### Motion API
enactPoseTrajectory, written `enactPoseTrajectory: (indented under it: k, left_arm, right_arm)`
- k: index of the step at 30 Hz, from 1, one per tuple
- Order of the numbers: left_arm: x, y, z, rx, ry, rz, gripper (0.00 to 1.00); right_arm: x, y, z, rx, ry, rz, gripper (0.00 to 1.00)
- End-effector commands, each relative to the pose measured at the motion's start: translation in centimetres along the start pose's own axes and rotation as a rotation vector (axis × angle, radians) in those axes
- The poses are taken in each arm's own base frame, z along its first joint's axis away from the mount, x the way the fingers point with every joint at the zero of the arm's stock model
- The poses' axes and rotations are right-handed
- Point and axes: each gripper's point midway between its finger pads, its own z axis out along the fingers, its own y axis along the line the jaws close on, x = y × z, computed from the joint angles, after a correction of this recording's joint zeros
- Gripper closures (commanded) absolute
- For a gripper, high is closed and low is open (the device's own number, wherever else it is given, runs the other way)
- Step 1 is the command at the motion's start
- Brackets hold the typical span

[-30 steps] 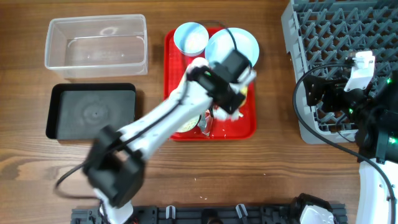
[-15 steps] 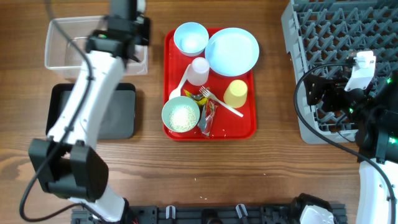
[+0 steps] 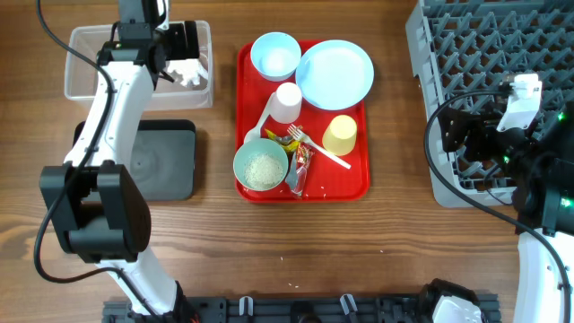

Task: Sort waste into correct bins and load items into the dishwasher rack
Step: 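Carry the tissue with the left gripper and drop it into the clear bin, then reach the left gripper to the snack wrappers and grasp them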

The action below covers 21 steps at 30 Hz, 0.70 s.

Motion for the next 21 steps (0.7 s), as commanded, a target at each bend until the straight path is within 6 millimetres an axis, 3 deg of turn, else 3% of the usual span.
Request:
enactPoseTrajectory:
  k: [1,4,6,13,16,21]
  left_arm:
    - [-1.5,-3.1,-4.4,0.094,-0.037,0.030,0.00]
    - [0.9,-8.1,-7.6,0.257,0.052,0.084,0.00]
    - [3.8,-11.6,-9.0,0.348,0.156,0.131,0.00]
    - [14.2,-20.2,-10.3,0.456,0.467,0.396,0.00]
    - [17.6,-22.7,-9.7,0.459,0.546,0.480,0.00]
    - [21.8,-24.2,-8.5,0.455,0.663,0.541,0.00]
  right_arm:
    - [-0.6,-0.1,-0.2,0.009,-0.014,0.000,0.00]
    - [-0.6,-0.1,-0.2,0.009,-0.014,0.000,0.00]
    - [-0.6,-0.1,-0.2,0.009,-0.014,0.001,0.00]
    - [-0.5,-0.2,0.0,0.008,-0.007,0.030,0.00]
    - [0.0,-0.5,0.5,0.006,0.018,0.045,0.00]
    - [0.3,-0.7,0.9,0.003,0.031,0.055,0.00]
